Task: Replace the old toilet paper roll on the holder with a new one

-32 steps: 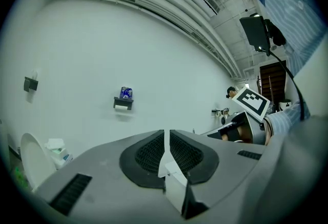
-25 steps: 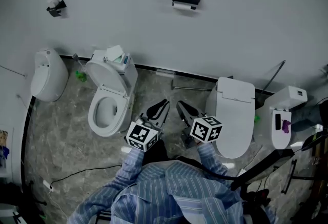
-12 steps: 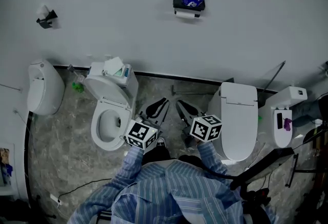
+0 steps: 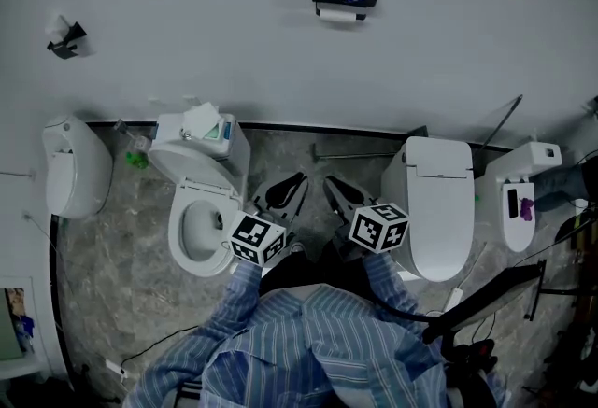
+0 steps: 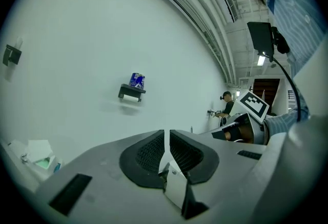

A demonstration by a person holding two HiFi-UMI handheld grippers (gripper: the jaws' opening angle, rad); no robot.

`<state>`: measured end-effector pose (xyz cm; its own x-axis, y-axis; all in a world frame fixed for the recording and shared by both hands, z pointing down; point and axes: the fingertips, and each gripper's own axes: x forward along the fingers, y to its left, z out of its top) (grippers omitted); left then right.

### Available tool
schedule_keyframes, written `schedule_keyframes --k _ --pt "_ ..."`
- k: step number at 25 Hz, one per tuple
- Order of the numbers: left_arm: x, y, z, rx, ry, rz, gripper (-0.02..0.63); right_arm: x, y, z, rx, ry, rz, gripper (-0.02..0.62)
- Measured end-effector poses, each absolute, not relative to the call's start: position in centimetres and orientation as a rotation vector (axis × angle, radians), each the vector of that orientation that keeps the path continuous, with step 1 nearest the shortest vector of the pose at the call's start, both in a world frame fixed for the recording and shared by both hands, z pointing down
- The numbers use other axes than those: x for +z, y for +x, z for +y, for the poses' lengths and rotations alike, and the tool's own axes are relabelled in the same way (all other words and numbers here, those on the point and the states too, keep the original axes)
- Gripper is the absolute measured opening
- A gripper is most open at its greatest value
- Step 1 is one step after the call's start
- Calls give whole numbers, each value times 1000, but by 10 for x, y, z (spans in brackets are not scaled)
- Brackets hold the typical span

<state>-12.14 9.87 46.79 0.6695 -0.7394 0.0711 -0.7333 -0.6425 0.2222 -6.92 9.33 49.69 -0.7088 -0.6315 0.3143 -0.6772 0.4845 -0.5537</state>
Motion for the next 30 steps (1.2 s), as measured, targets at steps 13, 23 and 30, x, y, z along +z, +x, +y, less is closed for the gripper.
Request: schedule_keyframes --k 13,23,30 --pt "479 -108 23 -45 2594 -1218 32 491 -36 -2 986 1283 -2677 14" --pt "468 -67 -90 -139 2526 -1321 32 482 6 -111 927 1132 -2689 14" --pt "470 -29 -145 -125 2501 -1354 32 484 36 -170 937 1042 -2704 14"
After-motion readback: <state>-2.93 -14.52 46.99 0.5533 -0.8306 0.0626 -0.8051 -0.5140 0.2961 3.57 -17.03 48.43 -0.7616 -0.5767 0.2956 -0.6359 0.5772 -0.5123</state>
